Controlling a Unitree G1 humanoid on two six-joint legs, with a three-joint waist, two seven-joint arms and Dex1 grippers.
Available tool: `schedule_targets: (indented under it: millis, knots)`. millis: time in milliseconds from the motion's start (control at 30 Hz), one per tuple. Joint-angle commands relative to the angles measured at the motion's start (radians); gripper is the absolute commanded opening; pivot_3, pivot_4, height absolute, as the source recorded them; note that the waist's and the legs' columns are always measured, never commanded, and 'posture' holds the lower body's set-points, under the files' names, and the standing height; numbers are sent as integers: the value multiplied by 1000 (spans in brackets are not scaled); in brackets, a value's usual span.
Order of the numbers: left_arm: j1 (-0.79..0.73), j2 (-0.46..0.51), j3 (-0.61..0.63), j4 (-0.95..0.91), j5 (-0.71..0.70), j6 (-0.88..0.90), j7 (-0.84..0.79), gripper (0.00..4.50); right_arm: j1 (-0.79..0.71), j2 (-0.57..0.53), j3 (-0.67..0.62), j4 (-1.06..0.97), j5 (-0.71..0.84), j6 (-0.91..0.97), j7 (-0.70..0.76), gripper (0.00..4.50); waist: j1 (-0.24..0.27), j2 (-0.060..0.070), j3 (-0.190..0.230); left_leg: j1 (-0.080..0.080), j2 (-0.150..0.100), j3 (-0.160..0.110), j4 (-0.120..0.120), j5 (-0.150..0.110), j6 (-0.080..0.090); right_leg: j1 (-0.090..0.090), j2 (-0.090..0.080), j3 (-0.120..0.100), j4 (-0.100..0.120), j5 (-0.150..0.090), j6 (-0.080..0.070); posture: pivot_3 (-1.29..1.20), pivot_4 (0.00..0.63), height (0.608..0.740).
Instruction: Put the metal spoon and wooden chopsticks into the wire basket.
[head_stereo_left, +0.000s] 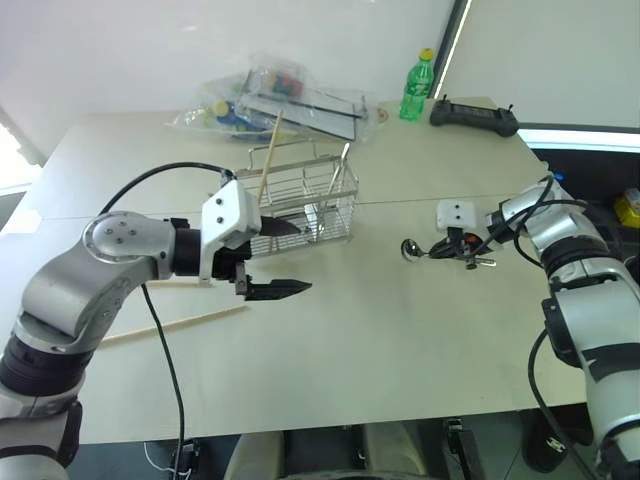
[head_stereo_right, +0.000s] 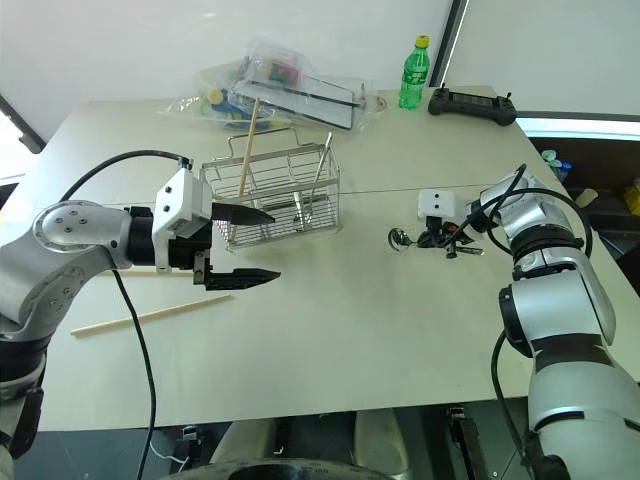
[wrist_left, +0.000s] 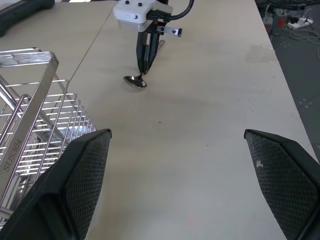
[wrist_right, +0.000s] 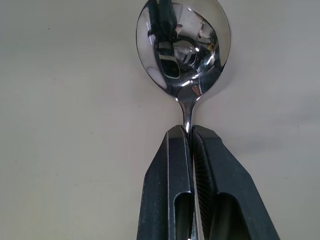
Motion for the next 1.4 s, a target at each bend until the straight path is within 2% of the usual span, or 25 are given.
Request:
schedule_targets:
  millis: [33,233,400,533,633,700,767,933,1067,1400]
  knots:
    - [-28,5,34,-2,-1,-10,4,4500,14,2,-3,-9,4,-1,9,162,0,0,0,0,0,0,0,0,0,0,0,0,0,0,0,0,150,738]
    - [-50,3,53,15,-9,-5,15,4500,-1,-3,-29,-30,28,-28,-20,162,-1,0,0,0,0,0,0,0,0,0,0,0,0,0,0,0,150,738]
    - [-84,-3,119,35,-65,31,40,4500,-10,-22,-124,-150,167,-47,91,162,-3,2,1,0,0,0,0,0,0,0,0,0,0,0,0,0,150,738]
    - [-99,1,158,33,-105,48,48,4500,103,-64,-205,-472,335,85,207,162,0,2,1,0,0,0,0,0,0,0,0,0,0,1,1,0,150,738]
    - [-109,2,185,27,-136,51,47,4500,210,-96,-281,-799,496,339,212,162,8,2,1,-1,0,-1,0,0,0,0,0,-1,0,1,1,0,150,738]
    - [-132,0,210,35,-169,66,56,4500,235,-84,-360,-1010,630,592,112,162,10,3,2,-2,0,-3,0,0,0,-1,-1,0,-1,1,1,0,150,738]
    - [-159,-5,229,48,-201,84,71,4500,242,-60,-414,-1152,719,755,-1,162,8,3,2,-2,0,-4,0,0,0,-2,-1,0,0,1,1,0,150,738]
    - [-193,-14,228,64,-243,98,79,4500,198,49,-483,-1321,807,908,-292,162,4,2,2,0,0,-4,0,0,0,0,0,0,0,1,1,0,150,738]
    - [-209,-25,212,73,-234,87,82,4500,166,124,-490,-1346,836,942,-434,162,6,2,2,-1,0,-3,2,0,0,-1,0,0,0,2,-1,0,150,738]
    - [-258,-18,240,88,-243,87,109,4500,183,149,-447,-1337,857,898,-496,162,26,2,2,-2,0,-2,-1,0,0,-3,0,0,-1,2,0,0,150,738]
